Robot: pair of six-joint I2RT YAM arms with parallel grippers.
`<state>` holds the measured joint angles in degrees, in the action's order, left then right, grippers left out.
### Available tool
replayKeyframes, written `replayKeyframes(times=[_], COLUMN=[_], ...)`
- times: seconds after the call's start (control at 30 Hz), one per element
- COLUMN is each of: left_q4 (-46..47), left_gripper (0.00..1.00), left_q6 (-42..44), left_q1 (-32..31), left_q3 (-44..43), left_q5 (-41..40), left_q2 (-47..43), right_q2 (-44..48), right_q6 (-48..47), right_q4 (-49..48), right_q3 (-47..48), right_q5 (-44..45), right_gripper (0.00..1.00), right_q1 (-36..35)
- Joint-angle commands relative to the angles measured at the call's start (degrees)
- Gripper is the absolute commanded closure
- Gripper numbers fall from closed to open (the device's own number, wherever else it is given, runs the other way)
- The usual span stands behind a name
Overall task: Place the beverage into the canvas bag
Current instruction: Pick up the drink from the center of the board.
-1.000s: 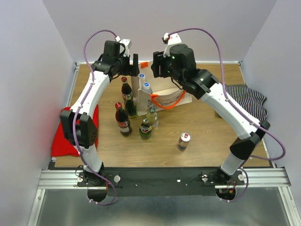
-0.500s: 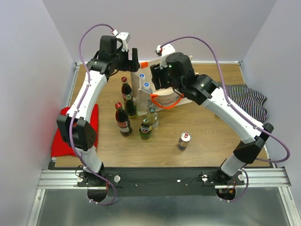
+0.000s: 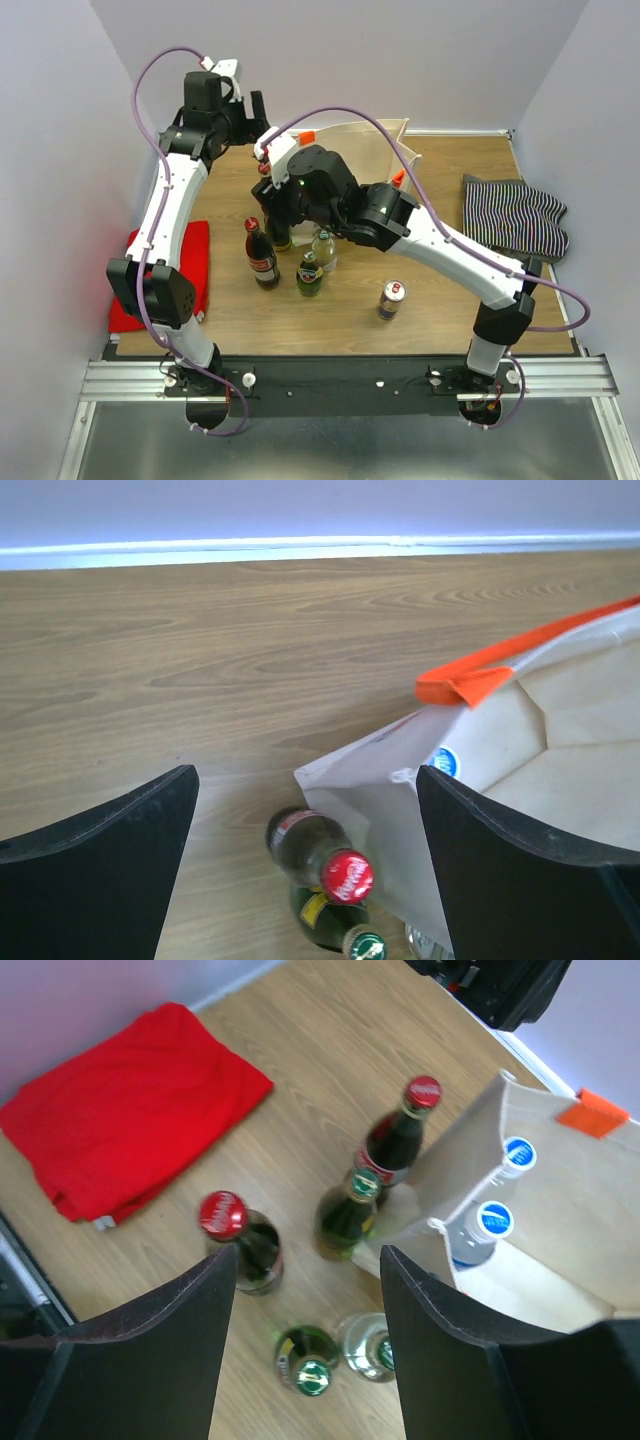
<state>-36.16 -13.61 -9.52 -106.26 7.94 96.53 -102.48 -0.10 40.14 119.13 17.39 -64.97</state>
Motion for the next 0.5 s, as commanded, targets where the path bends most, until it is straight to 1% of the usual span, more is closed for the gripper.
replayKeyframes(times=[0.0, 0.2, 0.47], left_q4=[-1.10, -1.10, 0.21], left_gripper=[0.01, 0.01, 0.01], left_q6=[-3.70, -4.76, -4.85], left_q1=[3.80, 6.79, 8.99], left_q3=[0.88, 2.28, 5.27], left_q5=[-0.04, 1.28, 2.34], left_q2=[-0.73, -0.03, -0.38], right_q2=[-2.11, -5.27, -8.70], right_q6=[-1.92, -2.19, -0.78], right_q4=[0.99, 3.10, 4.33], right_q3=[4.52, 6.55, 7.95], right_q5=[-2.00, -4.37, -6.57], right_gripper=[0.33, 0.32, 0.32], right_q1=[-3.23, -4.02, -4.02])
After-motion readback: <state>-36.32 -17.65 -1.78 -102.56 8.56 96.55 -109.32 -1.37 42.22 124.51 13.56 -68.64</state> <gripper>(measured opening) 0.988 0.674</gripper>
